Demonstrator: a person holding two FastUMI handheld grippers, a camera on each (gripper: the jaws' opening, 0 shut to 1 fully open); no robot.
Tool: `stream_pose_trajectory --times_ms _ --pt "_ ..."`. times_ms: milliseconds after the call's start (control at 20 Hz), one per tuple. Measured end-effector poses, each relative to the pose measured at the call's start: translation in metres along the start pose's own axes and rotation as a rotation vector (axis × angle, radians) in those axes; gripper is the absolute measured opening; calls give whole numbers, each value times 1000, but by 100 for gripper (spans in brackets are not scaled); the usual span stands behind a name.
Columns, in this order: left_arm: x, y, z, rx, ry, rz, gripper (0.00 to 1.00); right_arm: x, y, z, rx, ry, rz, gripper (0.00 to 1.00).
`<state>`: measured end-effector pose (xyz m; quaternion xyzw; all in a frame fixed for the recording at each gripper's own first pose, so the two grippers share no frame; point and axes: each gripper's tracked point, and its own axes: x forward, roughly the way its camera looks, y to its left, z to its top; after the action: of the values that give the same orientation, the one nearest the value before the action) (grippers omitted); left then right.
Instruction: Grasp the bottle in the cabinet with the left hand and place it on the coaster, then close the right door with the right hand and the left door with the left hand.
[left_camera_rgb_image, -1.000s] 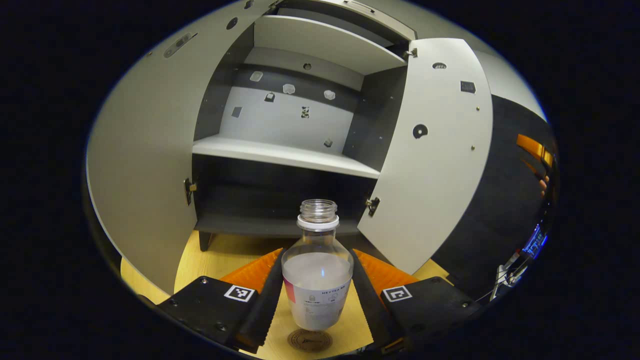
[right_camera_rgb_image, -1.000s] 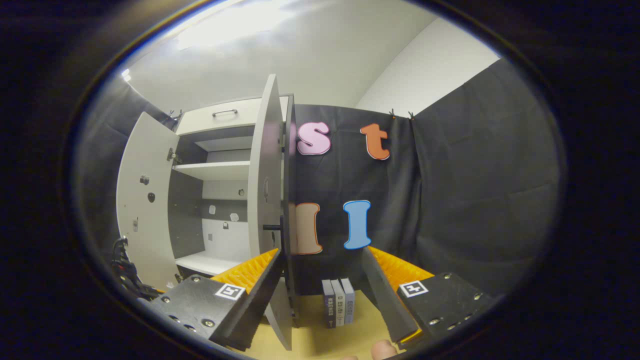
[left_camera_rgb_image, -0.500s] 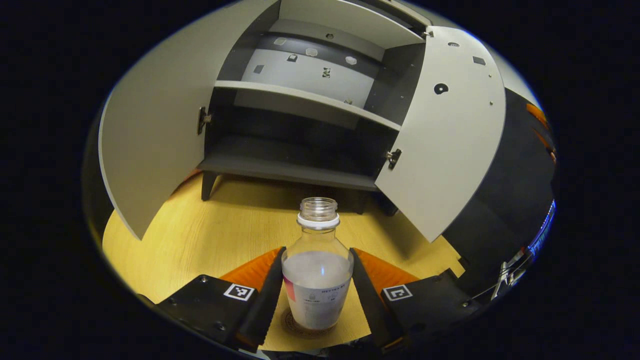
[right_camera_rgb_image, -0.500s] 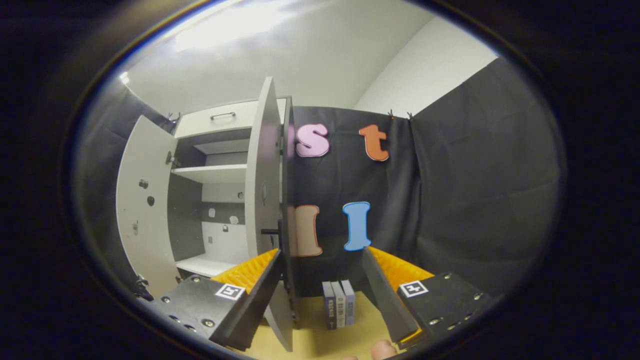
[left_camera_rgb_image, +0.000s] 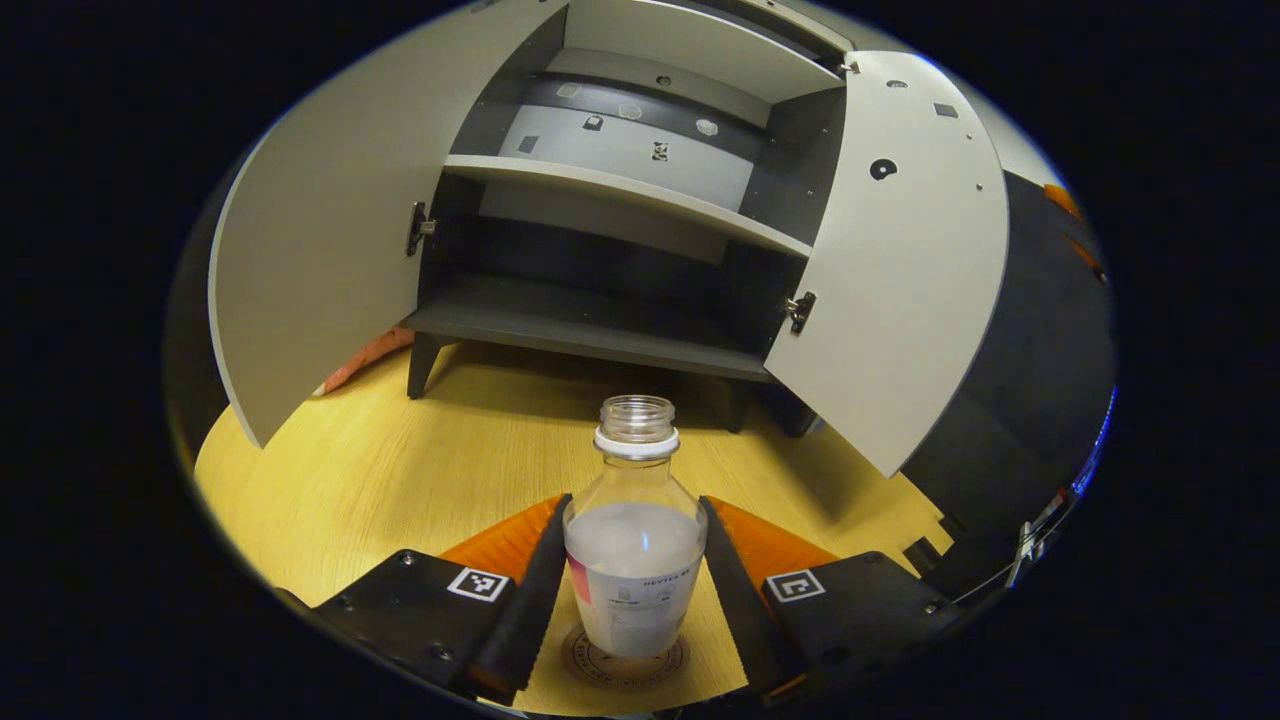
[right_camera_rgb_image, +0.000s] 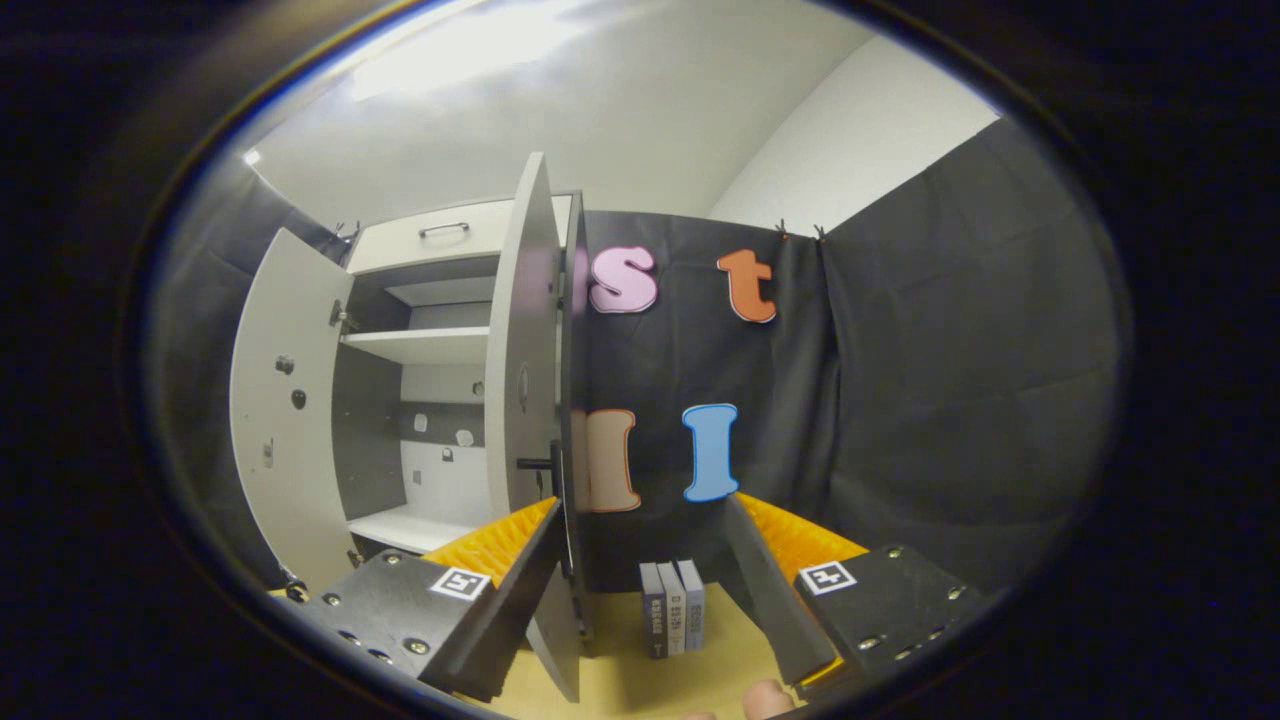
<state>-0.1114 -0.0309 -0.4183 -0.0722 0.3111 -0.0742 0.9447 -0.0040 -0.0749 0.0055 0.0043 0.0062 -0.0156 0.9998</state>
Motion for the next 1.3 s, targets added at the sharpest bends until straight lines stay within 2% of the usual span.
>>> stream_pose_trajectory --times_ms 100,150,200,250,400,450,500,550,600,650,1000,1150,1300 --pt "-2 -1 -9 21 29 3 79 1 0 1 -3 -1 1 96" --pt "-1 -3 -5 31 0 3 79 1 0 2 -5 -1 1 96" --pt "-3 -4 -7 38 10 3 79 1 1 1 -6 -1 2 99" --pt "-3 -4 -9 44 18 2 78 1 1 1 -6 2 4 96" --pt "-7 -9 -12 59 32 0 82 3 5 -2 -7 7 10 96" --pt "-10 -10 -16 66 42 -1 83 3 6 -3 -7 10 13 96" --pt "-14 -12 -19 69 53 -4 92 3 8 -4 -7 11 17 96" --pt "-16 -15 -20 69 63 -9 89 3 9 -4 -8 13 21 96" --pt "-21 -16 -21 73 67 -8 95 3 11 -5 -7 14 23 96" --pt "-23 -17 -21 78 67 -6 96 3 11 -6 -7 14 25 96" --pt "-38 -25 -25 118 94 -1 96 6 22 -17 -8 31 47 96" --pt "-42 -29 -18 104 85 -11 96 9 29 -22 -17 44 63 96" --pt "-47 -27 -2 118 63 13 96 12 33 -24 -18 45 70 96"
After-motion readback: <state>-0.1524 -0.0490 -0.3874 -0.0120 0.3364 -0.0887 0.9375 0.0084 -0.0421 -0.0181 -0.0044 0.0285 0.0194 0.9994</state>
